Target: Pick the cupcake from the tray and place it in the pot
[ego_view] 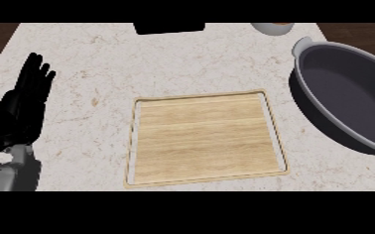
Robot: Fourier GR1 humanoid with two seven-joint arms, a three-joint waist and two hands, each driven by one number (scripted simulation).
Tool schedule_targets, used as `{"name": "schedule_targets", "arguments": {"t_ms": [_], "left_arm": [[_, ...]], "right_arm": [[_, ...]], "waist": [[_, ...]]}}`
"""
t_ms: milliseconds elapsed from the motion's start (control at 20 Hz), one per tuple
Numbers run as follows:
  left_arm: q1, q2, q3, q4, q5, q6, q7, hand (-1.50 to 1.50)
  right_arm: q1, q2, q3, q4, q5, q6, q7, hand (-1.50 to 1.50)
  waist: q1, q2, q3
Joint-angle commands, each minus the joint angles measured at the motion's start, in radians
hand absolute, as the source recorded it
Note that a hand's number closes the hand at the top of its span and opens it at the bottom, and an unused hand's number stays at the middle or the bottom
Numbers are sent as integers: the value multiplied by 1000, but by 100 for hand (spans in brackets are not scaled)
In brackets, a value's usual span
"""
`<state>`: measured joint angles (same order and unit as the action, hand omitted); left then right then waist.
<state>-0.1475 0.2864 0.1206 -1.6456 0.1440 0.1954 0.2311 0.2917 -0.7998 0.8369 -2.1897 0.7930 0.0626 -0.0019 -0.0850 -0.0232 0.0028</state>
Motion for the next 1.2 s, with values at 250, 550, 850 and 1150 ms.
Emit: {"name": "schedule_targets", "arguments": {"t_ms": [250, 550, 850, 1150], "left_arm": [[18, -1, 0, -32, 3, -2, 10, 0], [28, -4, -6, -47, -2, -3, 5, 0], [13, -17, -28, -51, 1, -15, 5, 0], [-23, -13, -25, -24, -3, -16, 17, 0]], "right_arm": [[227, -93, -333, -269, -215, -344, -108, 150], [309, -82, -523, -259, -375, -458, -178, 150], [332, -104, -745, -192, -656, -420, -251, 150], [280, -148, -1044, 69, -1010, -228, -402, 150]], "waist": [[-1, 9, 1], [12, 12, 2], [31, 17, 1], [55, 21, 1]]}}
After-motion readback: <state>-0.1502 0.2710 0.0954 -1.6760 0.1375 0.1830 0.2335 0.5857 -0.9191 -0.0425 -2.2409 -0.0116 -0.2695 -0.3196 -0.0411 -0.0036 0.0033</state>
